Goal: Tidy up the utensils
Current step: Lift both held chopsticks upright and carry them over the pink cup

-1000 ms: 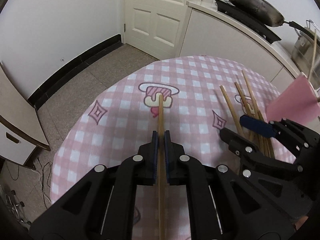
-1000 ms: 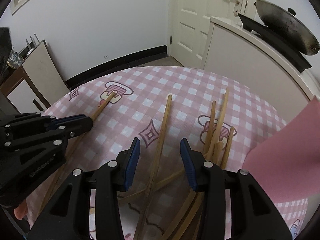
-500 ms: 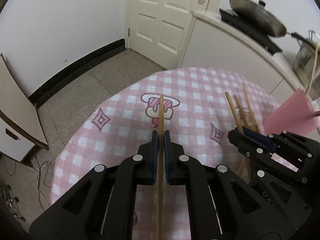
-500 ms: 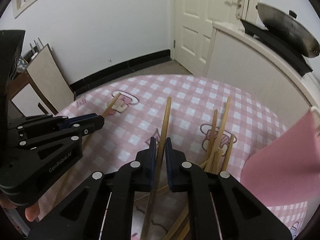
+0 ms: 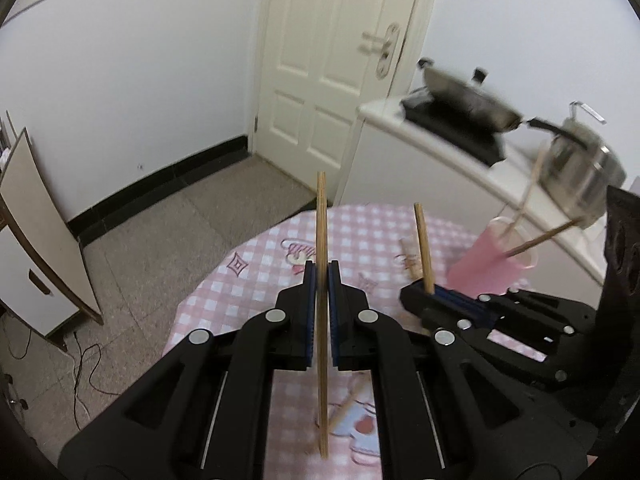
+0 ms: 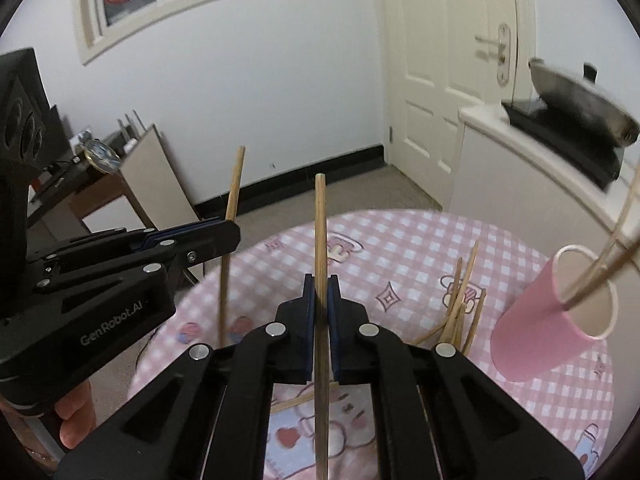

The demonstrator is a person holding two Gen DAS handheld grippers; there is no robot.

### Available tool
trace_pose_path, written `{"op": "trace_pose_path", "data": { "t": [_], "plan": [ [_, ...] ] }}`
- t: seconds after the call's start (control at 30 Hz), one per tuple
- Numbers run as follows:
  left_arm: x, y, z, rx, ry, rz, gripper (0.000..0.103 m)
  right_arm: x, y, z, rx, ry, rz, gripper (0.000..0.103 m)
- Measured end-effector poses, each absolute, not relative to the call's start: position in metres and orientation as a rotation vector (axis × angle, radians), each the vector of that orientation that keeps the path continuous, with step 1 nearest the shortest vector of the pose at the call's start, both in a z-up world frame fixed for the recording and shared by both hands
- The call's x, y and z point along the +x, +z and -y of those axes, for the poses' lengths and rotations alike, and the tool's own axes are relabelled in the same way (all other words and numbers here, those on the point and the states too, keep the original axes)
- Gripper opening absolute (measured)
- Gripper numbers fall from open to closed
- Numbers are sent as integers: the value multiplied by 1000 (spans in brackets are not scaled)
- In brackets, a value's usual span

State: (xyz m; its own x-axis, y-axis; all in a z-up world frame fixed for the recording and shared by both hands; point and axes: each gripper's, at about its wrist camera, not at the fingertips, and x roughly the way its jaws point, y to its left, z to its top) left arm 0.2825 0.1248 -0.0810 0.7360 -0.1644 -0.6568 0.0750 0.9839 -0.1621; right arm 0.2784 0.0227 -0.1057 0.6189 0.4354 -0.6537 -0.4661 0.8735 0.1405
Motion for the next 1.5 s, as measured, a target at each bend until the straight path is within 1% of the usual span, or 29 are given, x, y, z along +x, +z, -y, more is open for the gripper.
{"op": "trace_pose_path", "data": {
  "t": [0.3, 0.63, 0.97, 1.27, 1.5],
  "plan": [
    [228, -26, -90, -115, -193, -599, 6, 226, -53, 17, -24, 502, -618, 5],
    [201, 4, -43, -149, -274, -498, 6, 192, -11, 83, -9, 413, -507, 5],
    [211, 27, 7, -177, -290, -391, 6, 195, 8, 136, 7, 316, -442, 5],
    [239, 31, 41, -184, -218, -301, 6, 217, 16, 158, -7, 260, -377, 5],
    [260, 31, 59, -206, -169, -219, 6, 236, 15, 175, 39, 246, -320, 5]
  ]
}}
